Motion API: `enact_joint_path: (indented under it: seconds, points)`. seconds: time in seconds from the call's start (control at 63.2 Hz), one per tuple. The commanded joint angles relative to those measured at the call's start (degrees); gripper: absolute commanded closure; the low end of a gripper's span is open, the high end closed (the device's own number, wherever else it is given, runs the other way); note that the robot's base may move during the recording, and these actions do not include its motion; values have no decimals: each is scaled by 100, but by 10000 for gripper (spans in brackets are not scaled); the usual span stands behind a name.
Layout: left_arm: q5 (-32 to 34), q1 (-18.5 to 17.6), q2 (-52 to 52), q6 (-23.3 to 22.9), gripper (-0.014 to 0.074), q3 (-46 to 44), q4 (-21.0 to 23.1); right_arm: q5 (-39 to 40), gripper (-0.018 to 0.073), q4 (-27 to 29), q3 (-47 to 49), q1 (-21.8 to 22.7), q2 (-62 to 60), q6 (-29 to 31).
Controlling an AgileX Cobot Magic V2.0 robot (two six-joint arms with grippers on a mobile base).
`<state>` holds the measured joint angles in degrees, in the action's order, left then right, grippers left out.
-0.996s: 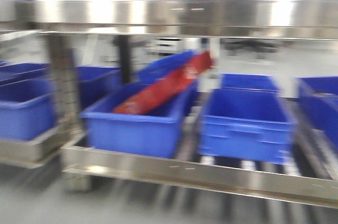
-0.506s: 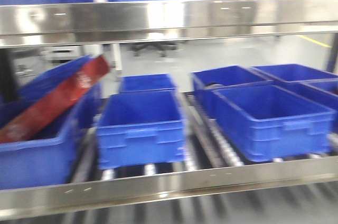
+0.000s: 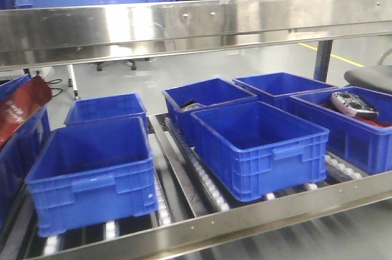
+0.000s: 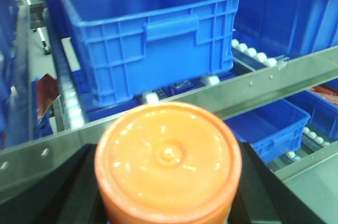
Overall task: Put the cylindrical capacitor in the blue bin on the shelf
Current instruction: 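Drive the base up to the shelf of blue bins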
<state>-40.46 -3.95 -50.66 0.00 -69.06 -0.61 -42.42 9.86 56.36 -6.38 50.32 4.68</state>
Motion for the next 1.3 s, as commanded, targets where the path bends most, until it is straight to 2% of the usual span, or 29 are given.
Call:
enact_joint_path:
  seconds: [0.0,1.281]
  points:
    - [127,-35,35,0,707,-36,20,86,721,-24,51,-10,-26,40]
    - [127,-35,35,0,707,-36,20,86,721,-24,51,-10,-26,40]
